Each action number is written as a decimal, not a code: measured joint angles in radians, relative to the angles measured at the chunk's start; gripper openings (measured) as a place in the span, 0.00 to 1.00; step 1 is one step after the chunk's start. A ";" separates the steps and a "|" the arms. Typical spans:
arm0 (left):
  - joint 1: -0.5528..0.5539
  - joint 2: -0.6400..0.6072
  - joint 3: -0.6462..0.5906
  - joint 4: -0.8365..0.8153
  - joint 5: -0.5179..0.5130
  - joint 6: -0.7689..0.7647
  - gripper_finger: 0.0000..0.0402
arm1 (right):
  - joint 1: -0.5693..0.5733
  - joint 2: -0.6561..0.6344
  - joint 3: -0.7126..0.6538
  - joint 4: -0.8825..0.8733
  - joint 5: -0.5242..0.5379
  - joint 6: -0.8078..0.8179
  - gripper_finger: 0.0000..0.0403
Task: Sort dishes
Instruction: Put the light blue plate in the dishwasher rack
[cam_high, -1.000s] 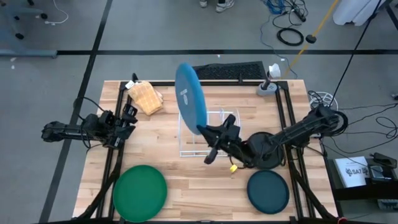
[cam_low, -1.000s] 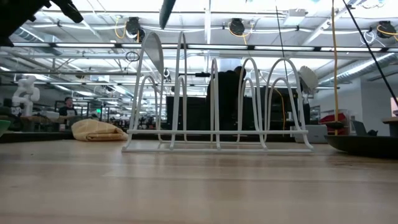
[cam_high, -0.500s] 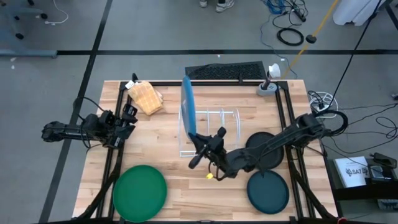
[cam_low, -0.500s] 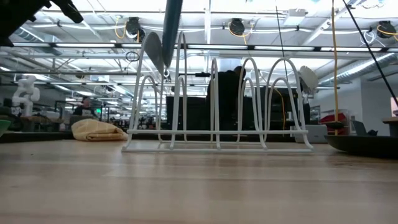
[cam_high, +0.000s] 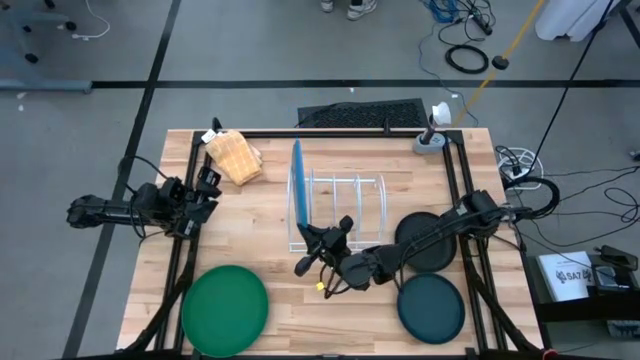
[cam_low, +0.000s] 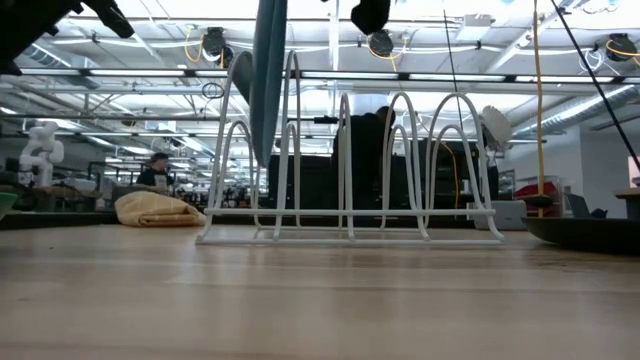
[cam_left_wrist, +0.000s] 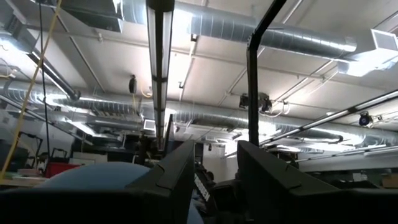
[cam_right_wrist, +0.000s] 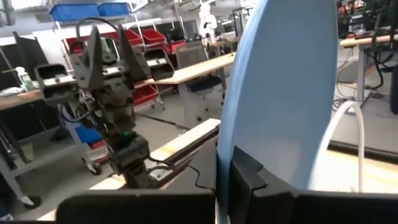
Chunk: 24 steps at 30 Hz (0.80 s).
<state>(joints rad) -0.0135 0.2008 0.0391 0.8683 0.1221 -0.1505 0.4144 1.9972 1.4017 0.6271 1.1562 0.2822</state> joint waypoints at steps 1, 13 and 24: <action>0.000 0.000 0.000 -0.002 0.000 0.000 0.33 | -0.003 0.000 0.001 -0.027 -0.004 0.028 0.00; 0.000 0.000 0.000 -0.007 0.000 0.000 0.33 | -0.010 0.000 0.001 -0.276 -0.019 0.246 0.00; 0.000 0.000 0.000 -0.015 -0.002 0.001 0.33 | -0.024 -0.001 0.001 -0.346 -0.063 0.312 0.03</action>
<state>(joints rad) -0.0135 0.2008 0.0391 0.8532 0.1199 -0.1497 0.3908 1.9965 1.4025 0.2807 1.0929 0.5944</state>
